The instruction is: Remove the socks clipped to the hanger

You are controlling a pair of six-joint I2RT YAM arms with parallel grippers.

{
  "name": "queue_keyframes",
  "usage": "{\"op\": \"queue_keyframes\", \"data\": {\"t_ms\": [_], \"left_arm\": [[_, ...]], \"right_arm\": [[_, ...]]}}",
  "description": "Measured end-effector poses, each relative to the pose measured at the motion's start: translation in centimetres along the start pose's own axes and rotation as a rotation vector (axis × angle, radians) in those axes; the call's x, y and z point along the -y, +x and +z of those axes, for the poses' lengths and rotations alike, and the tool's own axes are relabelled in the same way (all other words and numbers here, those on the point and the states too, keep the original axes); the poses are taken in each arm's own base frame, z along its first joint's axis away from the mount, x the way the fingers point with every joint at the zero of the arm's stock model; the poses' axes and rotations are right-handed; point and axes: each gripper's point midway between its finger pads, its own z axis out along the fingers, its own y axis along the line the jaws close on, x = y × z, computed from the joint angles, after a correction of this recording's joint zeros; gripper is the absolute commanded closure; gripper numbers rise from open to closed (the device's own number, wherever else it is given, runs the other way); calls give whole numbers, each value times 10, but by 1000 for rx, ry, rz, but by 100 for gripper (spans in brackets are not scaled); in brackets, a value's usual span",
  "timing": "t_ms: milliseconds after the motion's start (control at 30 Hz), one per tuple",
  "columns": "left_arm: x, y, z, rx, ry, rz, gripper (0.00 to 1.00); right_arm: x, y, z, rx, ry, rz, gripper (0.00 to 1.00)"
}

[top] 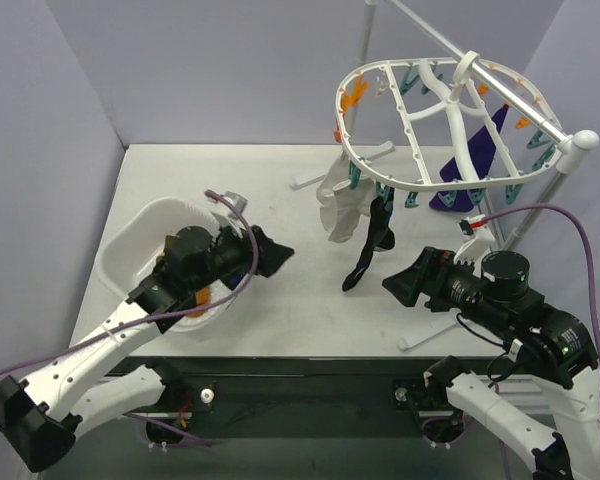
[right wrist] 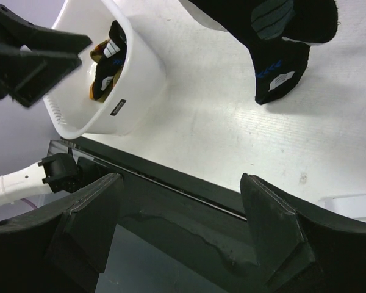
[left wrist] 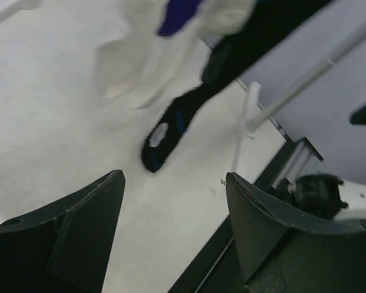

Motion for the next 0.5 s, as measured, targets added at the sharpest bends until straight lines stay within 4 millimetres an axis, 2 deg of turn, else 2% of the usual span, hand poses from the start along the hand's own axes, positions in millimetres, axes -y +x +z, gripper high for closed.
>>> {"op": "queue_keyframes", "data": {"t_ms": [100,200,367,433,500], "left_arm": [[58,27,12,-44,182,79,19],[93,51,24,-70,285,147,17],[112,89,53,-123,318,222,13],[117,93,61,-124,325,237,12],[125,88,67,-104,335,245,13]], "right_arm": [[0,0,0,0,0,0,21],[0,0,0,0,0,0,21],[1,-3,-2,17,7,-1,21],[3,-5,-4,33,14,-1,22],[4,-6,-7,48,17,-2,22]]}}
